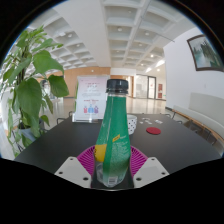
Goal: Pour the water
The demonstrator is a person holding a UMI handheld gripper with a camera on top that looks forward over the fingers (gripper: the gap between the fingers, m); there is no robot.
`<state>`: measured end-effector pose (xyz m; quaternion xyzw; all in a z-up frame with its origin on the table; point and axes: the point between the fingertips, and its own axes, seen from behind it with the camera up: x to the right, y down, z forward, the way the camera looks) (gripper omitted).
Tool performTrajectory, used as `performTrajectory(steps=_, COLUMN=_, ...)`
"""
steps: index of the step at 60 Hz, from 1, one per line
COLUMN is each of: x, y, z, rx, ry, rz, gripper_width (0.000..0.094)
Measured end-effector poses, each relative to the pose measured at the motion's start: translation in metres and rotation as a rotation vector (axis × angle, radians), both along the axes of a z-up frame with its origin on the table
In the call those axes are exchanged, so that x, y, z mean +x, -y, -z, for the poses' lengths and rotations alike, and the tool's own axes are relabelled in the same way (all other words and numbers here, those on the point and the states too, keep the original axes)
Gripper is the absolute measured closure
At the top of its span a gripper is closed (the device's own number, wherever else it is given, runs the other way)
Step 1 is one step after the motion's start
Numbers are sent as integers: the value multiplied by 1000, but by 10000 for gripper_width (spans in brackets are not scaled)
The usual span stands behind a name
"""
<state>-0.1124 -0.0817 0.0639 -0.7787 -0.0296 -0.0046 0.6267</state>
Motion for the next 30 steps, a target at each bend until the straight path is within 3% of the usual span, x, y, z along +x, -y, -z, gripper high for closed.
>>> performTrajectory(steps=10, x=-22, y=0, z=-22, rx=20, ry=-64, rz=-69, gripper_width=536)
performTrajectory(steps=30, x=-117, y=-40, z=-194, rx=141, ry=-702, rz=-416, gripper_width=532)
